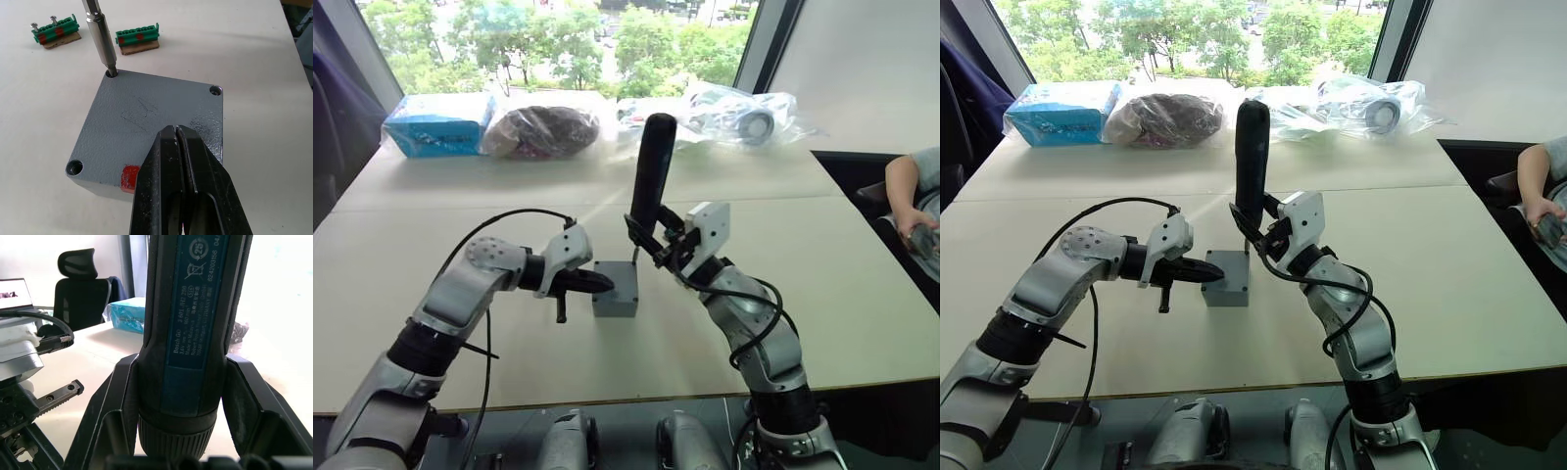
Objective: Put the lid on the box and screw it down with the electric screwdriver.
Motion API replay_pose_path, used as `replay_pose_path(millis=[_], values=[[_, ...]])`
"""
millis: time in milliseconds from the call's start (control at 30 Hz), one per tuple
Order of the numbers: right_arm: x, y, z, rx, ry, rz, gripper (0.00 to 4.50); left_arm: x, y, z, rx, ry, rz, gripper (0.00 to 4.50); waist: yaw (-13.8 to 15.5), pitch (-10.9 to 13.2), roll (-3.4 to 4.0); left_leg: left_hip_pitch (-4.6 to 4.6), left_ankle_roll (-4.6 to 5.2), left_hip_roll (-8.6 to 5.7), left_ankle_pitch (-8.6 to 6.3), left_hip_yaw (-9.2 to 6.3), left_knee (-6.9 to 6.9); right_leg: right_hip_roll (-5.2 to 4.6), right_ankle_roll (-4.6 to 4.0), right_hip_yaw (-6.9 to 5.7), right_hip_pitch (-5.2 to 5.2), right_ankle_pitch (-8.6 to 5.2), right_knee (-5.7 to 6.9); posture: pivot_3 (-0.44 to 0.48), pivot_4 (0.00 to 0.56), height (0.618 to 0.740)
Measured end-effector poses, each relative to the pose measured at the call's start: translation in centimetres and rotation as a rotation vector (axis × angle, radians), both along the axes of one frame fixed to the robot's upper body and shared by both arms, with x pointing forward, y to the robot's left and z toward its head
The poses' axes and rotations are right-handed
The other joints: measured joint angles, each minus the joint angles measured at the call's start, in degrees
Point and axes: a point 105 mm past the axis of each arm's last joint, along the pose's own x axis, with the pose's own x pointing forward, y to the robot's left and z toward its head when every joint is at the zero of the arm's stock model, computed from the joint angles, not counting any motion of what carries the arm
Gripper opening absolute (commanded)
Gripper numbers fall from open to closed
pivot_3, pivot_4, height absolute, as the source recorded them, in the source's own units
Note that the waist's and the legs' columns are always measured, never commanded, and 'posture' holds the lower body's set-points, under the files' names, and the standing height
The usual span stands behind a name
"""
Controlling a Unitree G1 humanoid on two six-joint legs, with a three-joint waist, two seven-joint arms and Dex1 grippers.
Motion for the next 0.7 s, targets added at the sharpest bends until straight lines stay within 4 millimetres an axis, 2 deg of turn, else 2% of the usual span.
replay_pose_path(millis=[133, 700], values=[[-0.30, 0.37, -0.07, -0.042, -0.015, 0.011, 1.83, -0.06, -0.02, -0.07, -0.001, 0.001, 0.000, 0.00, 0.0, -0.1, -0.03, 0.00, 0.00, 0.00, 0.00, 0.01, -0.02, -0.09, -0.01, 0.01, 0.00, 0.00, -0.04, 0.000, 0.150, 0.740], [0.33, 0.20, -0.59, -0.033, 0.015, -0.022, 1.83, -0.09, -0.28, -0.29, 0.002, 0.002, -0.002, 0.00, 0.0, -0.6, -0.02, 0.07, -0.21, -0.09, -0.13, -0.02, -0.43, -0.53, -0.10, 0.02, -0.01, 0.01, -0.33, 0.000, 0.150, 0.740]])
